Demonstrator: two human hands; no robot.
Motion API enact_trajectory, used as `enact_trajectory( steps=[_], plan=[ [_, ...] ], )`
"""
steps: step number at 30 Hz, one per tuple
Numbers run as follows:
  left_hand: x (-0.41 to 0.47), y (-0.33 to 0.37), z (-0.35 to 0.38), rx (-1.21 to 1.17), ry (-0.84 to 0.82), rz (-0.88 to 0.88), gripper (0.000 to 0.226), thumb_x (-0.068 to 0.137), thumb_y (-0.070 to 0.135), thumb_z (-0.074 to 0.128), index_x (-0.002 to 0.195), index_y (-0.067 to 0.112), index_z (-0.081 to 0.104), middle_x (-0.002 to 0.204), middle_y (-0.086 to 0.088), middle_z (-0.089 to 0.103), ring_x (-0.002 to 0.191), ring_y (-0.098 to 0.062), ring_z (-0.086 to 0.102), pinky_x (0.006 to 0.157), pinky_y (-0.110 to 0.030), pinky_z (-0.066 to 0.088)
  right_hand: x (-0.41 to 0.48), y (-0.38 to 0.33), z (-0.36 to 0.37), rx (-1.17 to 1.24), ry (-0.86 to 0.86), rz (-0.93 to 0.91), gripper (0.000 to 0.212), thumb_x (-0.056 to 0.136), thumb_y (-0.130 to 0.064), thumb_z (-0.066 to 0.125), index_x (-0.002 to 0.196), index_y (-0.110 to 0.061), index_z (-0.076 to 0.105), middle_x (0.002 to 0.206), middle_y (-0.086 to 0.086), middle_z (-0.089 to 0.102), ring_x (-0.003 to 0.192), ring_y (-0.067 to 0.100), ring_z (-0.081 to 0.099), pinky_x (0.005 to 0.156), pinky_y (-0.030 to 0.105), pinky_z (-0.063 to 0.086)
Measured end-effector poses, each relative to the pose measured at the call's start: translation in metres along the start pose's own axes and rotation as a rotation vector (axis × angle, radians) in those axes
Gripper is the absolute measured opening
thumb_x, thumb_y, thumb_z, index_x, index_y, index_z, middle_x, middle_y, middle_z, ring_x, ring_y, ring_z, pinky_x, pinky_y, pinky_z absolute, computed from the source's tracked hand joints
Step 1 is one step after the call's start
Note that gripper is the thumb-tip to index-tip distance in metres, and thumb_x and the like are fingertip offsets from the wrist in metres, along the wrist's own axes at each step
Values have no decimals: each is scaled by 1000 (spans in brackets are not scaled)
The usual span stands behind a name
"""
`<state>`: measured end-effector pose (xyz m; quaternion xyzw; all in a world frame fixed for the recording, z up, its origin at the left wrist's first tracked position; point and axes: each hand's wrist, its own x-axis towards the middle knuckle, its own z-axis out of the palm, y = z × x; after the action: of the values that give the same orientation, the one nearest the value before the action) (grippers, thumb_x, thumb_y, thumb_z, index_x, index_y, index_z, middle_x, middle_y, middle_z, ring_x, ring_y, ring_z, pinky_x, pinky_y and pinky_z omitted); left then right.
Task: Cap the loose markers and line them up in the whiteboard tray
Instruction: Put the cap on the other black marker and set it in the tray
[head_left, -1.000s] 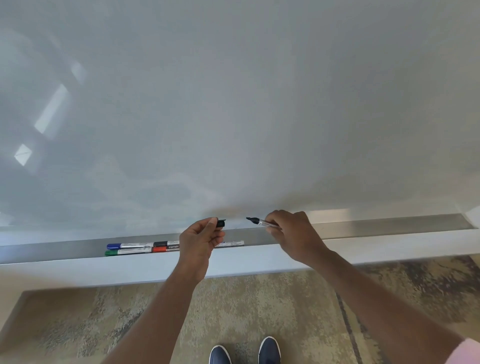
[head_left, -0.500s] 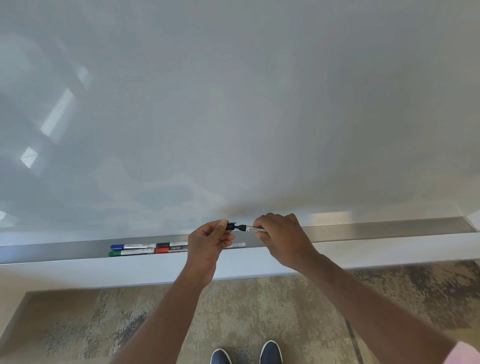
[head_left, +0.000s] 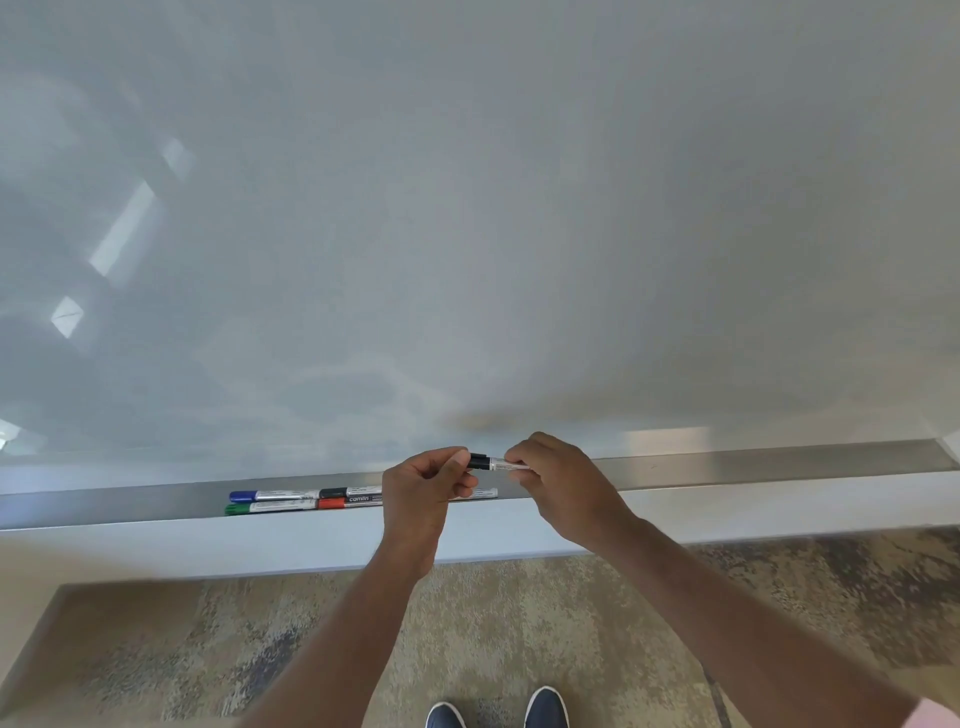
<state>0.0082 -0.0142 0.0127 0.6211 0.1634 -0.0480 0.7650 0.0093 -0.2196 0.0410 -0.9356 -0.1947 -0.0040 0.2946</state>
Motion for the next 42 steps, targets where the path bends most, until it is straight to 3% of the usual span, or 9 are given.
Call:
enact_trajectory(
  steps=[9,14,17,19,22,24,30,35,42],
  plan=[
    [8,9,-18,184,-79,57,9,93,7,78,93,13,84,73,-13,80,65,-20,74,63,-24,61,14,-4,4,52,-37,38,9,98,-15,65,102,-19,71,86,-5,61,74,8,55,63,30,45],
    [37,18,-46,672,-120,181,14,92,16,81,89,29,82,79,5,79,66,-5,66,67,-26,56,31,-8,16,36,-114,20,25,101,-9,55,117,-17,71,96,-5,58,79,8,51,66,11,33],
    [42,17,-53,954,-148,299,13,97,21,76,106,28,82,92,21,75,68,2,64,69,-24,51,33,-6,24,-5,-108,40,29,100,-5,53,121,-13,71,104,3,68,88,18,61,74,22,45],
    [42,14,-56,1136,-128,408,16,99,26,72,112,28,82,101,14,80,81,-6,70,74,-32,59,35,-4,33,-62,-96,65,23,99,-5,52,107,-13,73,90,6,70,79,23,62,70,35,50],
    [41,6,-56,1267,-91,494,18,100,28,70,113,28,81,110,8,82,97,-19,75,79,-38,63,36,-4,50,-191,-101,104,22,90,1,53,84,-17,63,69,3,58,63,26,54,58,33,36],
    [41,-2,-55,1325,-96,490,18,100,25,67,108,24,82,107,6,82,95,-20,76,77,-39,64,36,-4,61,-226,-127,130,26,83,7,53,79,-19,57,69,2,55,64,28,54,59,32,33],
    [48,-20,-53,1554,-125,506,21,93,5,62,83,16,77,79,1,73,72,-22,62,55,-29,46,42,0,84,-235,-205,148,40,82,8,49,111,-13,68,98,9,65,88,32,62,76,39,53],
    [54,-29,-57,1681,-170,514,30,76,-13,61,81,12,78,75,-4,74,72,-26,62,56,-33,45,50,-2,93,-253,-234,146,40,80,7,47,110,-10,68,102,9,65,94,32,63,78,41,55],
    [59,-37,-63,1745,-209,536,31,78,-12,57,80,14,74,78,-2,74,79,-26,61,65,-33,37,50,0,103,-249,-227,138,38,83,7,49,111,-9,70,107,11,68,103,31,63,86,43,54]
  ],
)
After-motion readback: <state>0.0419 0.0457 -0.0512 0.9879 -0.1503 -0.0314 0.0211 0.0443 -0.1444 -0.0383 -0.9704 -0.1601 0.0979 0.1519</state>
